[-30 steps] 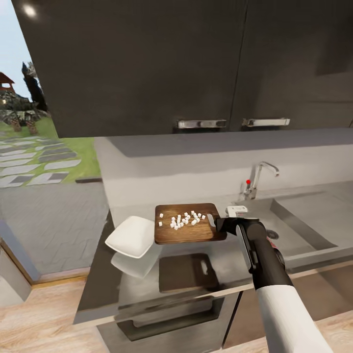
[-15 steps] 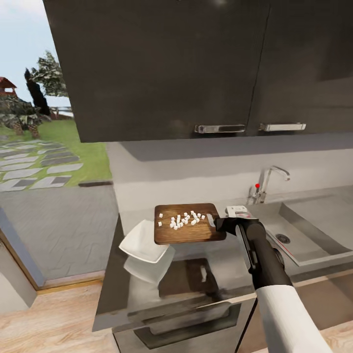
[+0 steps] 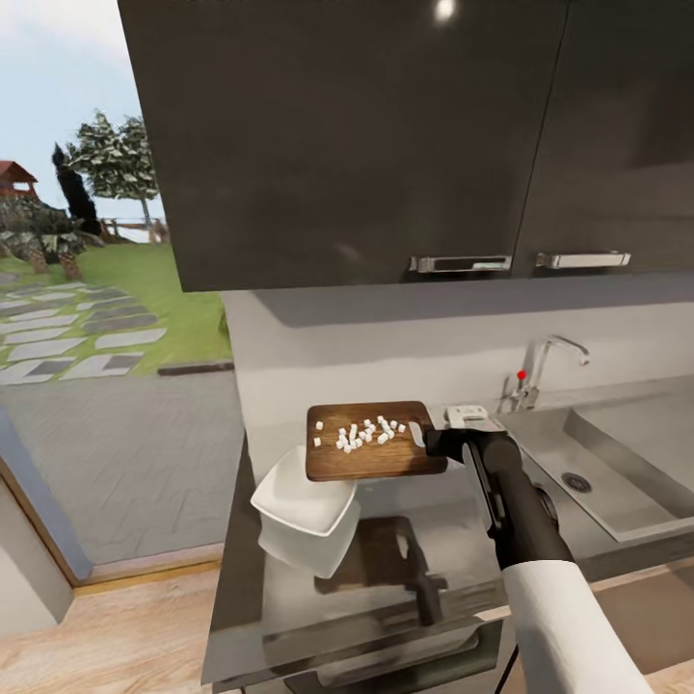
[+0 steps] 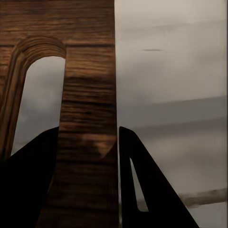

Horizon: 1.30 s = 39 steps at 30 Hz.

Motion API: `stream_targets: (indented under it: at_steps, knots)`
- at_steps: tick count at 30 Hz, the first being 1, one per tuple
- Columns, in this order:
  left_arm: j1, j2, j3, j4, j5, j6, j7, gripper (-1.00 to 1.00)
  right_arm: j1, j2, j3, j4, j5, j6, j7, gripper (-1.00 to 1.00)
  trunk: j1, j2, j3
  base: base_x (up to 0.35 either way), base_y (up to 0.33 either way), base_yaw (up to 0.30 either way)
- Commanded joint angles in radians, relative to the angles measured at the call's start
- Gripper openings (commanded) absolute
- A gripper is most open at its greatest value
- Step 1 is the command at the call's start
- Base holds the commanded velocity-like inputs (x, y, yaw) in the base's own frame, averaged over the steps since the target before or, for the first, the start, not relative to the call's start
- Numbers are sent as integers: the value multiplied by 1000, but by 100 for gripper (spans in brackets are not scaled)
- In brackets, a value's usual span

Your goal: In the kitchen, take the Vidalia onion out of the sink, dice it on the chopping board with the paring knife, put the diced onion into the bowl on the countertop, then place both the paring knife and the chopping board into the sink.

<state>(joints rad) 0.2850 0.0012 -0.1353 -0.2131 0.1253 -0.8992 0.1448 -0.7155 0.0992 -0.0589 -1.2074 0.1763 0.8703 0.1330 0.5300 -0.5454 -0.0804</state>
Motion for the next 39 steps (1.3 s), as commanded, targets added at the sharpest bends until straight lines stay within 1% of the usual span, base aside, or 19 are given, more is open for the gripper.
stream_targets:
  at_steps: [1, 9, 14, 16, 21, 25, 29, 31, 35, 36, 39]
  knots:
    - [0, 1, -9, -7, 10, -1, 3, 100, -1, 1, -3, 0, 10, 4, 4, -100, 1, -2, -1, 8, 3, 0]
    - [0, 2, -9, -23, 10, -1, 2, 100, -1, -4, -1, 3, 8, 5, -2, -100, 1, -2, 0, 2, 1, 0]
    - [0, 5, -9, -22, 11, -1, 2, 100, -1, -5, 36, 2, 8, 6, -3, -100, 1, -2, 0, 0, 0, 0]
    - [0, 6, -9, -22, 11, -1, 2, 100, -1, -5, 41, 2, 9, 9, -3, -100, 1, -2, 0, 0, 0, 0]
    - [0, 6, -9, -20, 12, -1, 2, 100, -1, -12, 53, -5, 9, 78, -2, -100, 1, -2, 0, 0, 0, 0]
    - [0, 7, -9, -19, 13, -1, 2, 100, -1, -14, 81, -6, 10, 93, -2, -100, 1, -2, 0, 0, 0, 0]
    - [0, 7, -9, -17, 13, -1, 2, 100, -1, -16, 93, -6, 11, 98, -3, -100, 1, -2, 0, 0, 0, 0]
    - [0, 8, -9, -17, 13, 0, 2, 100, -1, -15, 95, -7, 21, 99, -3, -100, 1, -2, 0, 0, 0, 0]
    - [0, 8, -9, -17, 13, 0, 2, 100, -1, -11, 96, -9, 67, 99, -1, -100, 1, -2, 0, 0, 0, 0]
    - [0, 8, -9, -17, 13, 0, 2, 100, -1, -11, 97, -9, 71, 98, 0, -100, 1, -2, 0, 0, 0, 0]
    - [0, 8, -9, -17, 13, 0, 2, 100, -1, -10, 115, -11, 84, 98, 1, -100, 1, -2, 0, 0, 0, 0]
